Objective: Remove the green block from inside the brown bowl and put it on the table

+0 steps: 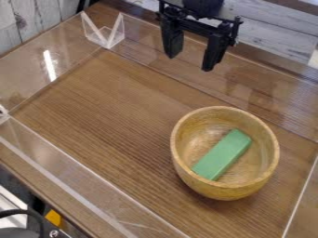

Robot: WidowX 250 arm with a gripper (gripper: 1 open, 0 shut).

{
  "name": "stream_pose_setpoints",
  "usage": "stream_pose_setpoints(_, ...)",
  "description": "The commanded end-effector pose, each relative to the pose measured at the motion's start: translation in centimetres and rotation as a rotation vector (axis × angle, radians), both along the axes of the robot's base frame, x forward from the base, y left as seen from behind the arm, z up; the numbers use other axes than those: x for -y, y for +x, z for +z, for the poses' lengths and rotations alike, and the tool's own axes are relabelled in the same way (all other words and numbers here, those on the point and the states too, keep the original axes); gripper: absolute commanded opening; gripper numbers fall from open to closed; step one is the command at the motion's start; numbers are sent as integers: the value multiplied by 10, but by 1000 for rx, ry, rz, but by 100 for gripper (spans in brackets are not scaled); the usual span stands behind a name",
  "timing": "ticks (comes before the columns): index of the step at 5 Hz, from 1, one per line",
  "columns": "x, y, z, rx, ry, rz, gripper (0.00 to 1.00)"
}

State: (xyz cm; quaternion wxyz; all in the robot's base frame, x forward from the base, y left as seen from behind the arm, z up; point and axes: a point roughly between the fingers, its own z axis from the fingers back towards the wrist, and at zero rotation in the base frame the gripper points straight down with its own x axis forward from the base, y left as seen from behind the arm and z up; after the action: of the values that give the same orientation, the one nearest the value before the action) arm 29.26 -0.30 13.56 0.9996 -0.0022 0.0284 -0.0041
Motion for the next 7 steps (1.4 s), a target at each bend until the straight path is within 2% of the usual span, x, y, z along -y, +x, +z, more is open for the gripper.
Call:
stream_pose_setpoints(1, 3, -3, -6, -17, -6, -8, 100)
stream_pose_setpoints(2, 18, -14, -12, -33, -27, -72, 100)
stream_pose_setpoints(3, 33, -20, -16, -38, -45, -147, 100)
stream_pose_setpoints(5, 62, -28, -20, -25, -63, -280, 100)
stream_pose_setpoints(7, 82, -31, -32, -16, -74, -336, 100)
